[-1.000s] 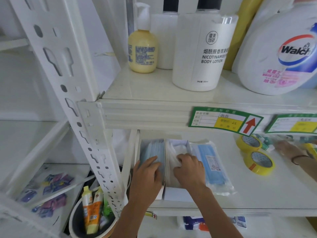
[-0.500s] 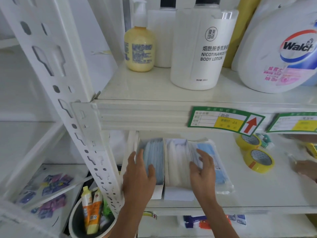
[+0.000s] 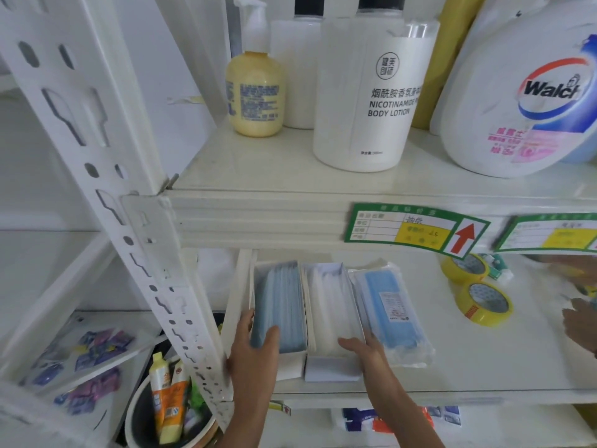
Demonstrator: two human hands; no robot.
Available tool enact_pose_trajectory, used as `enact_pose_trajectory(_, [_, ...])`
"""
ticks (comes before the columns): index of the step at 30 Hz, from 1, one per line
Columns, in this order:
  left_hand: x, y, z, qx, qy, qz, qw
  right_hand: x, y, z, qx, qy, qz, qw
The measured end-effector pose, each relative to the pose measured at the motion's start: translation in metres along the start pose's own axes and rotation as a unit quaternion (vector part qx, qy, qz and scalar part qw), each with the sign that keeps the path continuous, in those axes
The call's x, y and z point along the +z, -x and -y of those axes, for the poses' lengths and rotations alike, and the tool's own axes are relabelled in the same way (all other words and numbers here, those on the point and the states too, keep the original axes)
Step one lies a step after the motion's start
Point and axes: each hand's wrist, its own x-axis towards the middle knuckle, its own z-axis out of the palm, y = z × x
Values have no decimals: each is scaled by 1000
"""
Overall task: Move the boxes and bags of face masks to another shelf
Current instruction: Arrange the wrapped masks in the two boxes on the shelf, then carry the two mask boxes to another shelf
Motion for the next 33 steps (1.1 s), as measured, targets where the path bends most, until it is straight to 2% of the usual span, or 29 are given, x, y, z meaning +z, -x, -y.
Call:
enact_pose_trajectory(4, [-3, 0, 2, -14, 32, 22, 999, -5, 4, 1, -23, -30, 40, 999])
enact_pose_trajectory(9, [-11, 7, 9, 25, 116, 35, 992, -15, 14, 5, -90, -81, 38, 992])
enact_pose_trajectory(12, [-14, 13, 18, 59, 112, 50, 991, -27, 18, 7, -126, -88, 25, 988])
enact_pose_trajectory(18, [-6, 29, 27, -70, 199, 81, 974, -34, 20, 8, -133, -52, 13, 990])
enact_pose_trajectory(23, [1, 19, 30, -154, 204, 42, 966, -34, 19, -3, -93, -94, -13, 991])
enact_pose_trajectory(28, [-10, 12, 31, -188, 206, 150, 949, -36, 22, -12, -62, -126, -17, 990])
enact_pose_trajectory(33, [-12, 21, 38, -197, 235, 140, 941, -47, 28, -16, -58, -118, 13, 991])
